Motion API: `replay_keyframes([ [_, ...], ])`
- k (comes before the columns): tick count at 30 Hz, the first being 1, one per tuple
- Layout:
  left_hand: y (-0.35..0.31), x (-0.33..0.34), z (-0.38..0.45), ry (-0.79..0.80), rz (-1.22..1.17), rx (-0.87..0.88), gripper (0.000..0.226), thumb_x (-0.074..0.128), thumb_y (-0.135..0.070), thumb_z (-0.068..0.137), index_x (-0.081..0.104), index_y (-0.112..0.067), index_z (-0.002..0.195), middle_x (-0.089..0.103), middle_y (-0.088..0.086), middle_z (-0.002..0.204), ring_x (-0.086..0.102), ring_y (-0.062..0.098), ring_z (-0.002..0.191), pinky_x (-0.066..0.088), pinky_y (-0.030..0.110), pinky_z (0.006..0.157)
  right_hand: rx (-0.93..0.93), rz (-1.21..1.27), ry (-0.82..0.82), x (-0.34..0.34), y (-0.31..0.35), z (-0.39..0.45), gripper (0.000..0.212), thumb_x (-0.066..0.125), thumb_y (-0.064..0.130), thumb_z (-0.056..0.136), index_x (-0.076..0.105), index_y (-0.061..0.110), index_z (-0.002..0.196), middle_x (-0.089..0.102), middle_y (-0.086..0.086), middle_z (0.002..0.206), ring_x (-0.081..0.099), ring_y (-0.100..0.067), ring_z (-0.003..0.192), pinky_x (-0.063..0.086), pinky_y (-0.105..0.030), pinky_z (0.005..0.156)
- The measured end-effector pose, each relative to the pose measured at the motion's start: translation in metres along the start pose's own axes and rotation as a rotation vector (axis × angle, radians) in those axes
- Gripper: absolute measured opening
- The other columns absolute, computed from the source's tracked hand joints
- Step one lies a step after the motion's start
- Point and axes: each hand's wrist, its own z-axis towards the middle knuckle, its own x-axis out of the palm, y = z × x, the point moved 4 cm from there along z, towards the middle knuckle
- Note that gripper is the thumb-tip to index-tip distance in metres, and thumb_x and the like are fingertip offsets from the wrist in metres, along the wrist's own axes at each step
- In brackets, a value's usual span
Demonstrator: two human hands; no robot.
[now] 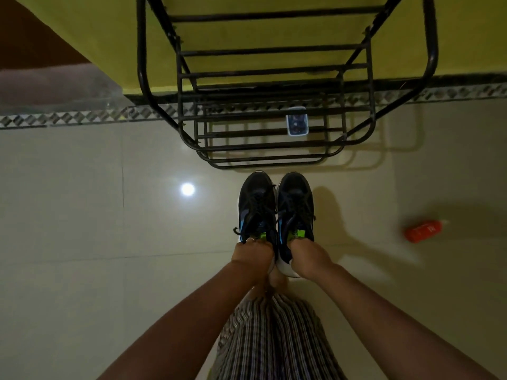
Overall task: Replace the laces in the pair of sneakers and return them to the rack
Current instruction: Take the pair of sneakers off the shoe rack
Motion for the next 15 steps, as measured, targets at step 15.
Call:
replay_keyframes([
  [15,0.042,0.102,0.215,0.049,0.031,-0.017,0.032,0.042,-0.005,0.093,0.045,-0.004,0.125,0.051,0.016,0.128,0.044,0.033,0.121,0.035,0.041,0.098,-0.109,-0.259,-0.131,0.089,-0.070,0.225,0.028,0.047,0.019,0.093,0.058,0.012,0.118,0.060,-0.011,0.118,0.043,-0.028,0.123,0.002,-0.043,0.118],
])
